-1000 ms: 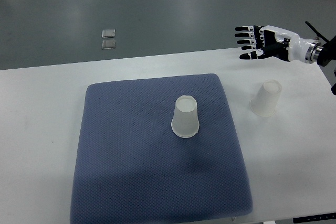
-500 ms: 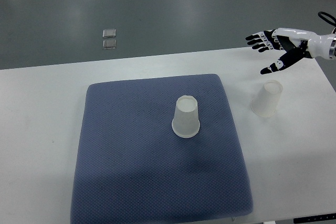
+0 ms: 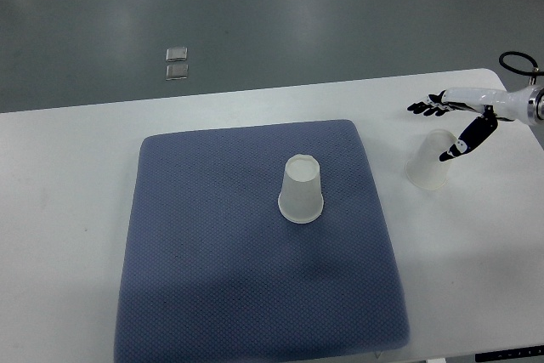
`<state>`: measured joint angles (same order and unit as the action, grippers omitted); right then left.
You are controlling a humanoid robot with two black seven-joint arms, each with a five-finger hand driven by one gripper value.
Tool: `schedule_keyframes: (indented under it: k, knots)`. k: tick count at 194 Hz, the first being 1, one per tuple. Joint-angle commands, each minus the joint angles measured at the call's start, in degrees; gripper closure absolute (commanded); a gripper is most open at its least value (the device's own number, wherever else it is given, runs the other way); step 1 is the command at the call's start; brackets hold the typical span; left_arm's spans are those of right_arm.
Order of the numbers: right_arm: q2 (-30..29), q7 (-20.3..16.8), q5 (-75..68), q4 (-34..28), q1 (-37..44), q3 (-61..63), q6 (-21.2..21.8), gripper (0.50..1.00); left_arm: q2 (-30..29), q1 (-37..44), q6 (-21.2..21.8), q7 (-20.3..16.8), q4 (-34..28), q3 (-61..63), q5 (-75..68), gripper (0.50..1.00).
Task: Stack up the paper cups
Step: 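Rotate the right hand palm-down and lower it over the loose cup, then close the right hand fingers around the loose white cup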
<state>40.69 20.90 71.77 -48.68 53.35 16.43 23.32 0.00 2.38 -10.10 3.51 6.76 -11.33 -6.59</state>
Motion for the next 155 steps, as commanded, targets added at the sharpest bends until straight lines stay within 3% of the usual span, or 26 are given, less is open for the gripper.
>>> schedule_keyframes:
  k: [1,59,126,140,155]
  knots:
    - [-0.70,-0.07,0.03,0.43,-0.01,-4.30,-3.89,0.574,0.00,0.00,0.00,-0.08,0.01,0.00,0.00,0.500]
    - [-3.33,-0.51,-0.14,2.72,-0.88,-5.44,-8.11,0.574,0.00,0.00,0.00,0.01,-0.08,0.00,0.00,0.500]
    - [-4.30,-0.51,0.12,4.92,-1.06,-7.11,-9.52,0.587,0.00,0.00,0.00,0.01,0.01,0.00,0.00,0.500]
    - [-4.48,-0.51,0.12,5.18,-1.06,-7.29,-10.40,0.605,0.00,0.00,0.00,0.01,0.01,0.00,0.00,0.500]
    - [-4.65,-0.51,0.12,5.18,-1.06,-8.08,-11.19,0.662,0.00,0.00,0.00,0.01,0.01,0.00,0.00,0.500]
